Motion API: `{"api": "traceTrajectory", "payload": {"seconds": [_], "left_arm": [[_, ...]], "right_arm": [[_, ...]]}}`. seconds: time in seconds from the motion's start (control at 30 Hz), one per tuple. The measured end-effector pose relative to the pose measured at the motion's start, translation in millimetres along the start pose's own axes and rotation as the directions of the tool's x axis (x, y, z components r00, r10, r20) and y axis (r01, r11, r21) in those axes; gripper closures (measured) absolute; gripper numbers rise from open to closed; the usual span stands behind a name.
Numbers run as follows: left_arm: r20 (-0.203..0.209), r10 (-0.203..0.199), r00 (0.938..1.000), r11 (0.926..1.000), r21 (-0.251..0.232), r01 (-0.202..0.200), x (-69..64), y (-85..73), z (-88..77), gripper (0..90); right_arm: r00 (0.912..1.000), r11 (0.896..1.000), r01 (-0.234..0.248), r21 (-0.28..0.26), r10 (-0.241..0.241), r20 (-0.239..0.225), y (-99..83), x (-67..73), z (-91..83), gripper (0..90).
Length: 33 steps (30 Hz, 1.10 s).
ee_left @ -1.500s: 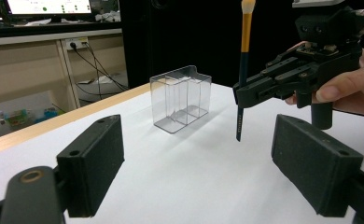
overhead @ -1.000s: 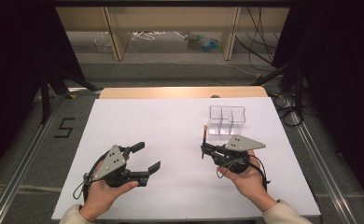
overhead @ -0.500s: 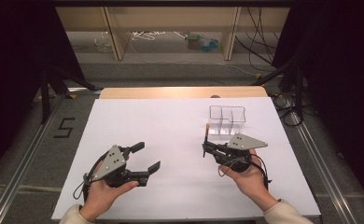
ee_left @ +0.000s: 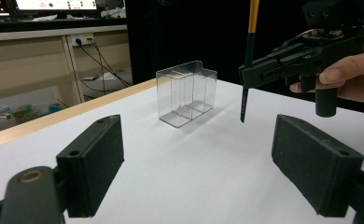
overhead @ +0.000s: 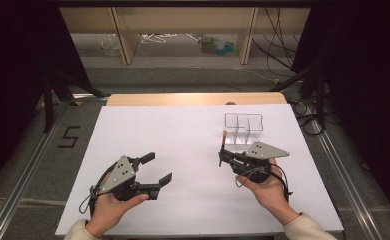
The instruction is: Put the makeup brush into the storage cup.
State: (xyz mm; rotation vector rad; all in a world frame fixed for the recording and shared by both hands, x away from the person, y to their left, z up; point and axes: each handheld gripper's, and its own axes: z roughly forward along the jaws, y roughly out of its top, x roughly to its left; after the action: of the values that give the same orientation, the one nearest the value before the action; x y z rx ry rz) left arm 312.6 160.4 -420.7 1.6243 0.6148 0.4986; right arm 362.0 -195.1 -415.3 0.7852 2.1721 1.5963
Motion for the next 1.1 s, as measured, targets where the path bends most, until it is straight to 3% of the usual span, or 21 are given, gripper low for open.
{"api": "traceTrajectory", "payload": {"seconds": [1.1], "left_arm": [[-0.002,-0.008,1.0,1.0,-0.002,0.008,0.2,-1.2,0.9,17.0]], "right_arm": [[0.9996,1.0,-0.007,-0.007,0.007,0.028,2.9,-7.8,-4.9,84.3]]}}
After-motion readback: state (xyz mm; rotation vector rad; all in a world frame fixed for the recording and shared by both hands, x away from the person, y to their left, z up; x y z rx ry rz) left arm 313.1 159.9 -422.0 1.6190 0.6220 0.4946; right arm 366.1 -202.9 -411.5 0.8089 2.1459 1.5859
